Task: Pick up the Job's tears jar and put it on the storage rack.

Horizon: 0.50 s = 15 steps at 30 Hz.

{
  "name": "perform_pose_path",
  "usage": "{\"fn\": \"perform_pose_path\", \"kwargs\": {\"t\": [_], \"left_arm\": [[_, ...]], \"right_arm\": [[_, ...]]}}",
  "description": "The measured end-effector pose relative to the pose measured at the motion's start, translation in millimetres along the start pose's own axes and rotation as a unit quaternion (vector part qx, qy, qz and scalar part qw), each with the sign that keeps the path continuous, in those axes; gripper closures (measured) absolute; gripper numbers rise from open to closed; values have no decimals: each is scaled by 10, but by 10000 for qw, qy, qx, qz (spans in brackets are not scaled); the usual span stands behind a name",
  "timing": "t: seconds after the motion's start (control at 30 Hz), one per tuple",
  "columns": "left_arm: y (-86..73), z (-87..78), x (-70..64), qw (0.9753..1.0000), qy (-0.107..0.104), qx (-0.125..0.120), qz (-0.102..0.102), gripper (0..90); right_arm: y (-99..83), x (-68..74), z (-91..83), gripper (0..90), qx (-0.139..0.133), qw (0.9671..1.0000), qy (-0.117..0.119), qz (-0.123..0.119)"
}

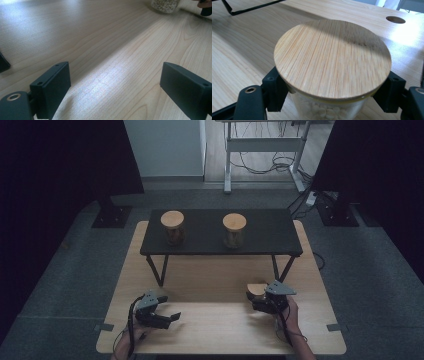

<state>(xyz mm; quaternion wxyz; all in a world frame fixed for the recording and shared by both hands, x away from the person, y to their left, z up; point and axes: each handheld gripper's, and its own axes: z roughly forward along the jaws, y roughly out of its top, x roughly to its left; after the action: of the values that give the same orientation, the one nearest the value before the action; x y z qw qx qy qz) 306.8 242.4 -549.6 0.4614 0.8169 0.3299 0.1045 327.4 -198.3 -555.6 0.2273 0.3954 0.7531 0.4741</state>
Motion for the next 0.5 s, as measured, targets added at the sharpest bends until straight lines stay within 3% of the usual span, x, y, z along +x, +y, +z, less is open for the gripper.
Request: {"fn": "perform_pose_path", "kwargs": {"t": [0.5], "left_arm": [[0, 1, -2, 10000, -1, 3, 8, 90]], "right_arm": [[-4, 76, -357, 249, -208, 9997, 98, -24]]}}
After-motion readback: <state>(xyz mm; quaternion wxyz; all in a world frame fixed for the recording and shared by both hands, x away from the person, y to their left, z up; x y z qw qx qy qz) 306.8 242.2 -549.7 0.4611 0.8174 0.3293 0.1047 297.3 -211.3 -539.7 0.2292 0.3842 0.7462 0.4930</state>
